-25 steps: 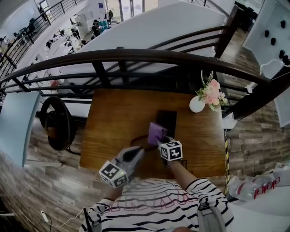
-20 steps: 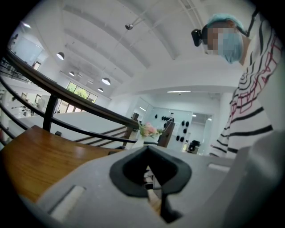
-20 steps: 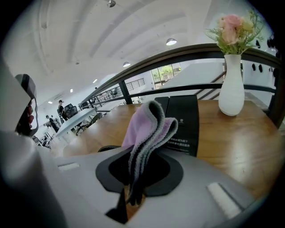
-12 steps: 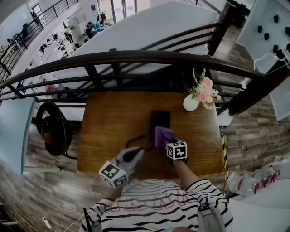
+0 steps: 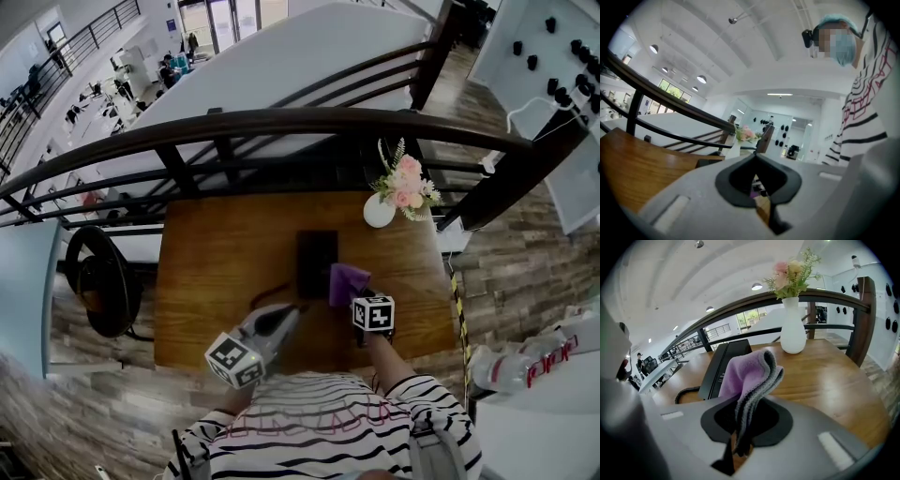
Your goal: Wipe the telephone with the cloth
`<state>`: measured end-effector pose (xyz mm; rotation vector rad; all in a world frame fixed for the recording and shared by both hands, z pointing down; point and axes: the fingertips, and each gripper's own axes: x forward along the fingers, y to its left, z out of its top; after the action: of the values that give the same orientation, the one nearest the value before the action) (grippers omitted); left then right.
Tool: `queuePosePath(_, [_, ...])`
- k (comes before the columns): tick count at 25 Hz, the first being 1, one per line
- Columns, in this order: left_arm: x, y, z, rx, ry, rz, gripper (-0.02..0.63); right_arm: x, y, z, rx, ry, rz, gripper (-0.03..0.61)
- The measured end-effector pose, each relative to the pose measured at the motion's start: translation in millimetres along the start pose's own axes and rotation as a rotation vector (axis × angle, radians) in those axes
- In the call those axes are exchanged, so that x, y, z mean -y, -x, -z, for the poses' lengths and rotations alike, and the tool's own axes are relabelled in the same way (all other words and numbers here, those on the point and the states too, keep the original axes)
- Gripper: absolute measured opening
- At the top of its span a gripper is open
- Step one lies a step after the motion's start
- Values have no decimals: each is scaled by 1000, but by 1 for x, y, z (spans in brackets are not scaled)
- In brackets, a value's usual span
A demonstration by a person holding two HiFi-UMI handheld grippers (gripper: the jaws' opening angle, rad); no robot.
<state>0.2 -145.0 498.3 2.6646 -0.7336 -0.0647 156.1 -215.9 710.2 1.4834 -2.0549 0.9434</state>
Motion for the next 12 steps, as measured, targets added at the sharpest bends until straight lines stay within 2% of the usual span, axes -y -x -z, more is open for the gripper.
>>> queuePosePath(7, [1,-2,-2,-3,-1,12,2,-12,13,-7,44,-8,-19,37])
queuePosePath(12, [-7,4,-5,-2,-18,-1,2,-30,38,-24,118,45,-27,37])
